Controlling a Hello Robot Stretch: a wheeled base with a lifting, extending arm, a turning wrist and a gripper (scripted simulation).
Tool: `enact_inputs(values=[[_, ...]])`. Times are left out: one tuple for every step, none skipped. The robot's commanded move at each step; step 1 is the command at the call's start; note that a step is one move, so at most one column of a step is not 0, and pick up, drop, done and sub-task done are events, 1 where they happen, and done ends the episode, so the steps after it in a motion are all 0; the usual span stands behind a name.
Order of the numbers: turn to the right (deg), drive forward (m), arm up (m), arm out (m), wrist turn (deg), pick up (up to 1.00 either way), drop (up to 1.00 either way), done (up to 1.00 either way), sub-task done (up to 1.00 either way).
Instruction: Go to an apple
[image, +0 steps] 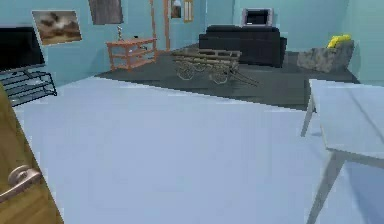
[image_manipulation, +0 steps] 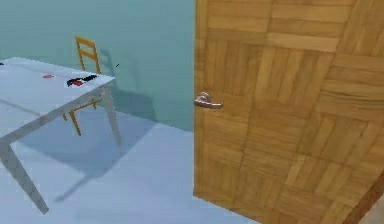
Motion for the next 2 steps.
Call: enact_inputs(values=[[6.0,0.0,0.0,0.0,0.0,0.0,0.0,0.0,0.0],[0.0,0.65,0.0,0.0,0.0,0.0,0.0,0.0,0.0]])
